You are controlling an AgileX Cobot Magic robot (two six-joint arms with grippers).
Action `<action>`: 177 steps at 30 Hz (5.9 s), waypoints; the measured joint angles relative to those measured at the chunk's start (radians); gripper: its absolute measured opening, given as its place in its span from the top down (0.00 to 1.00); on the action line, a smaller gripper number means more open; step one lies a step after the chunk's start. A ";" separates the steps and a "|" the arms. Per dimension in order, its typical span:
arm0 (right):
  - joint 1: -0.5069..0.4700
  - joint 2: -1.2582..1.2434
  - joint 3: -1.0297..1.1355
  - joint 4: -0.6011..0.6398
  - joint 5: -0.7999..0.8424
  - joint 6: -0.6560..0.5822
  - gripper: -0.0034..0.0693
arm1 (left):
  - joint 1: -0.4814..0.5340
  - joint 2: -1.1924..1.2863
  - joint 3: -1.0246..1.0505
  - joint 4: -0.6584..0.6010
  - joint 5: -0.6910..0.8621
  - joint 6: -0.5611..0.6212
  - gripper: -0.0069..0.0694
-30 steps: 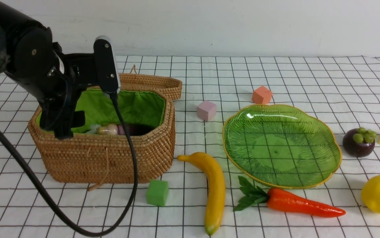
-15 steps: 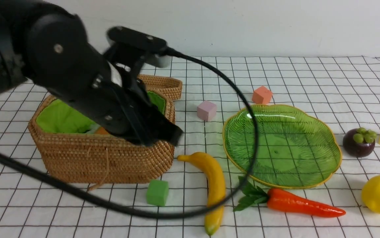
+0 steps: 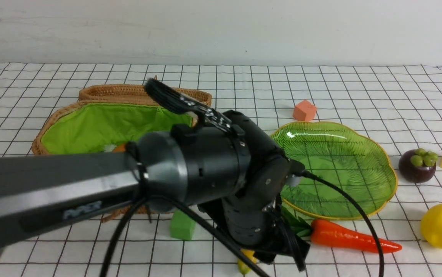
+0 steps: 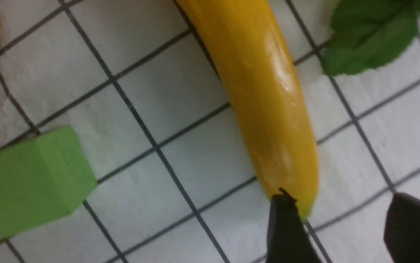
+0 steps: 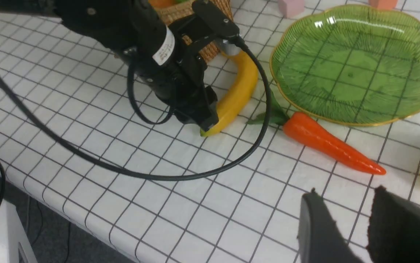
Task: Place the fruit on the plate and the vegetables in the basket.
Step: Use the left arm to grab a banana and put it into the right plate, then use the right arm to grab a carrot and put it into the left basket, then use the right arm to grab a lemon and put it into the right plate
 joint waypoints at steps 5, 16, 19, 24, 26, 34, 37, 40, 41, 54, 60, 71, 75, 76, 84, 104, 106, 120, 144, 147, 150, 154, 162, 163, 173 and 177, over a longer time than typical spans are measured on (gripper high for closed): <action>0.000 -0.002 0.000 0.000 0.026 0.003 0.63 | 0.000 0.091 -0.011 0.168 -0.066 -0.099 0.27; 0.000 -0.003 0.000 0.002 0.027 0.007 0.63 | 0.001 0.141 -0.015 0.259 -0.083 -0.225 0.50; 0.000 -0.003 0.000 0.002 0.027 0.007 0.63 | 0.001 0.119 -0.017 0.243 -0.037 -0.225 0.50; 0.000 -0.003 0.000 0.000 0.027 0.007 0.63 | 0.001 0.035 -0.076 0.215 0.061 -0.221 0.50; 0.000 -0.003 0.000 -0.020 0.018 0.009 0.63 | 0.001 -0.030 -0.141 0.196 0.041 -0.156 0.50; 0.000 -0.003 0.000 -0.208 -0.016 0.165 0.63 | 0.001 0.055 -0.358 0.070 -0.232 0.169 0.50; 0.000 -0.004 0.000 -0.272 -0.017 0.221 0.63 | 0.001 0.168 -0.463 0.059 -0.265 0.219 0.50; 0.000 -0.004 0.000 -0.287 -0.017 0.228 0.63 | 0.001 0.275 -0.560 0.065 -0.255 0.229 0.50; 0.000 -0.004 0.000 -0.284 -0.017 0.229 0.63 | 0.001 0.331 -0.618 0.077 -0.234 0.233 0.50; 0.000 -0.004 0.000 -0.235 -0.020 0.235 0.63 | 0.001 0.400 -0.714 0.082 -0.071 0.229 0.20; 0.000 0.012 -0.001 -0.220 -0.002 0.205 0.63 | 0.001 0.265 -0.714 0.081 0.167 0.229 0.23; 0.000 0.359 -0.002 -0.279 -0.014 0.001 0.63 | 0.001 -0.248 -0.656 0.081 0.366 0.190 0.93; 0.000 0.470 -0.002 -0.306 -0.034 -0.055 0.63 | 0.001 -0.409 -0.486 0.042 0.366 0.184 0.93; -0.004 0.502 -0.002 -0.306 -0.039 -0.077 0.63 | 0.001 -0.461 -0.424 0.024 0.366 0.184 0.93; -0.282 0.710 -0.002 -0.033 -0.119 -0.374 0.63 | 0.001 -0.944 0.147 -0.093 0.168 0.179 0.93; -0.531 1.184 -0.002 0.324 -0.406 -1.119 0.30 | 0.001 -1.383 0.616 -0.146 -0.093 0.183 0.93; -0.531 1.207 -0.002 0.317 -0.424 -1.128 0.27 | 0.001 -1.383 0.616 -0.146 -0.093 0.183 0.93; -0.531 1.362 -0.007 0.291 -0.482 -1.148 0.31 | 0.001 -1.383 0.616 -0.140 -0.086 0.184 0.93; -0.268 1.087 -0.229 0.693 -0.326 -1.085 0.56 | 0.001 -1.384 0.616 0.291 0.001 -0.134 0.93; -0.174 1.137 -0.409 0.722 -0.390 -1.082 0.56 | 0.001 -1.384 0.616 0.385 0.033 -0.237 0.93; -0.132 1.223 -0.536 0.732 -0.445 -1.082 0.56 | 0.001 -1.384 0.616 0.399 0.044 -0.262 0.93; -0.113 1.412 -0.716 0.732 -0.522 -1.093 0.56 | 0.001 -1.384 0.616 0.392 0.064 -0.270 0.93; -0.113 1.654 -0.946 0.687 -0.557 -1.167 0.39 | 0.001 -1.384 0.616 0.372 0.067 -0.269 0.93; -0.113 1.663 -0.955 0.684 -0.562 -1.169 0.31 | 0.001 -1.384 0.616 0.365 0.067 -0.269 0.93; -0.118 1.517 -0.967 0.573 -0.392 -0.961 0.11 | 0.001 -1.384 0.616 0.307 0.065 -0.249 0.93; -0.145 1.374 -0.979 0.369 -0.140 -0.719 0.38 | 0.001 -1.384 0.616 0.191 0.015 -0.094 0.93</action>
